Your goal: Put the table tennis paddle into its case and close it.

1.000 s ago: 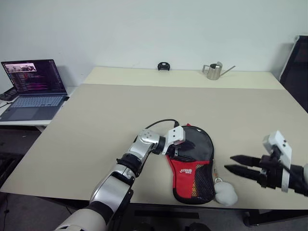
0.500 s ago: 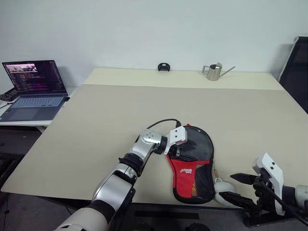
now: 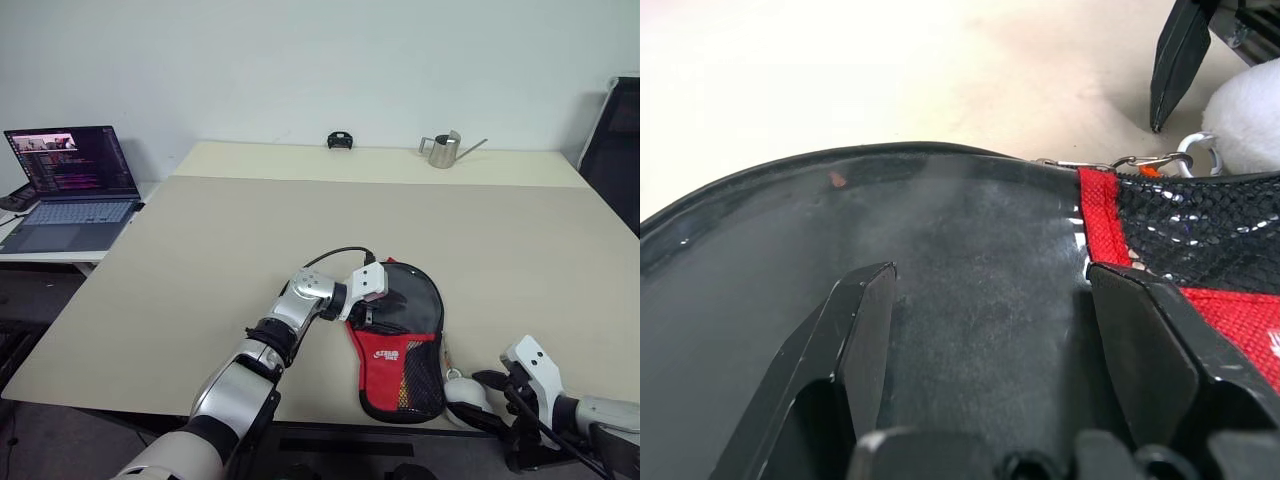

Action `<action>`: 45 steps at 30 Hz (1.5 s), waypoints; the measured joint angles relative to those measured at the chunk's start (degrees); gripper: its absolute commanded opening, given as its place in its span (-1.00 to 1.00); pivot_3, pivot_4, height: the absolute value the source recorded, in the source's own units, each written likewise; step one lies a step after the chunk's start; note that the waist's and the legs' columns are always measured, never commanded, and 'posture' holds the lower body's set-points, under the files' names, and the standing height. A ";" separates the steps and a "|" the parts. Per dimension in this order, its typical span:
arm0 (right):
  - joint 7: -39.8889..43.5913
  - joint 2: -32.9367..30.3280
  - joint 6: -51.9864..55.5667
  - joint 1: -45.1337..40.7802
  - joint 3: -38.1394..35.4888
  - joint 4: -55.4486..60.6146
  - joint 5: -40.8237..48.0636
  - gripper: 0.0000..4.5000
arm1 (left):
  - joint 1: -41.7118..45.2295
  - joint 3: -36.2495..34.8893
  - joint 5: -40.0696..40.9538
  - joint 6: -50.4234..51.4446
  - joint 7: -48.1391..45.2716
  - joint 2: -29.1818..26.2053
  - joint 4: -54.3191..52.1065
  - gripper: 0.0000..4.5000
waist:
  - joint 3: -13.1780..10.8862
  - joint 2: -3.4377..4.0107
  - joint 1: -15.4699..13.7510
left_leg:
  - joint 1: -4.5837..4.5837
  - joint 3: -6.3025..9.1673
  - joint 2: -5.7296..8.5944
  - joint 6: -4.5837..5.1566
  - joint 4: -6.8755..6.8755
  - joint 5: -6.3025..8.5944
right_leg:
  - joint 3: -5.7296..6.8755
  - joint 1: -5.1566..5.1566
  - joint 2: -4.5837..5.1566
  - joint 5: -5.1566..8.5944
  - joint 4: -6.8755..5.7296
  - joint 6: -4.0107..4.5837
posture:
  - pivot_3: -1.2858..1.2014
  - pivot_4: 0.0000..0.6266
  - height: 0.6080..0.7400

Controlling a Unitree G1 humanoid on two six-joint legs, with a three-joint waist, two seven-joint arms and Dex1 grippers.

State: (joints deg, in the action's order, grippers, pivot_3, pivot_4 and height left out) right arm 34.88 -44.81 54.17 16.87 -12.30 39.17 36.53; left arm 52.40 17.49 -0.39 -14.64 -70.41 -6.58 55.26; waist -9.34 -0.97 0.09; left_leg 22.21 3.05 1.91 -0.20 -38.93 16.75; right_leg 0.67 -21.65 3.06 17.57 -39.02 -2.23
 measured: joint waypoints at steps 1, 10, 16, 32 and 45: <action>0.00 0.00 -0.11 -0.12 0.12 -0.25 -0.03 0.99 | 0.01 -0.01 -0.02 -0.32 0.19 -0.01 0.42 0.47 | 0.00 -0.01 0.00 | -0.12 0.00 0.00 0.00 0.01 0.00 | 0.00 0.12 0.00 0.00 0.02 0.00 | 0.03 -0.52 1.00; 0.08 -0.25 -0.09 -0.92 0.69 -0.33 0.31 -0.13 | 0.58 -0.66 -0.64 -2.34 2.34 0.22 3.90 0.47 | 0.05 -0.10 -0.01 | -0.42 0.01 0.00 0.01 0.02 0.01 | 0.00 0.41 0.00 0.00 0.03 -0.03 | 0.03 -0.52 1.00; 0.07 -1.81 3.81 -4.21 -2.98 -0.10 3.97 -0.85 | 1.94 -0.53 -0.80 -0.99 0.92 0.57 6.59 0.47 | 0.12 -0.15 0.02 | -0.48 0.01 0.00 0.01 0.02 0.01 | 0.00 0.47 0.00 -0.01 0.03 -0.05 | 0.03 -0.52 1.00; 10.53 -17.17 5.90 -13.63 -8.13 -4.97 6.40 -0.97 | 4.65 0.68 -4.02 1.50 -3.91 1.42 8.47 0.47 | 0.42 -0.32 -0.10 | -0.45 0.03 -0.06 0.05 0.09 0.04 | 0.04 0.50 0.01 0.00 0.17 -0.04 | 0.03 -0.52 1.00; 15.91 -21.71 1.94 -7.53 -5.46 2.12 2.92 -0.97 | 5.25 0.69 -4.75 2.07 -5.06 1.99 9.57 0.47 | 0.62 -0.47 -0.21 | -0.44 0.05 -0.07 0.07 0.12 0.07 | 0.07 0.53 0.03 0.01 0.29 -0.06 | 0.03 -0.52 1.00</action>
State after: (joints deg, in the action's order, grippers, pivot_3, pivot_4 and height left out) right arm 50.79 -66.51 56.11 9.34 -17.76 41.28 39.45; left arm 57.65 18.18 -5.14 -12.57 -75.48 -4.60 64.83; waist -8.72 -1.43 -0.12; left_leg 21.78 3.10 1.84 -0.13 -38.81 16.82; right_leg 0.74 -21.12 3.09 17.58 -38.72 -2.30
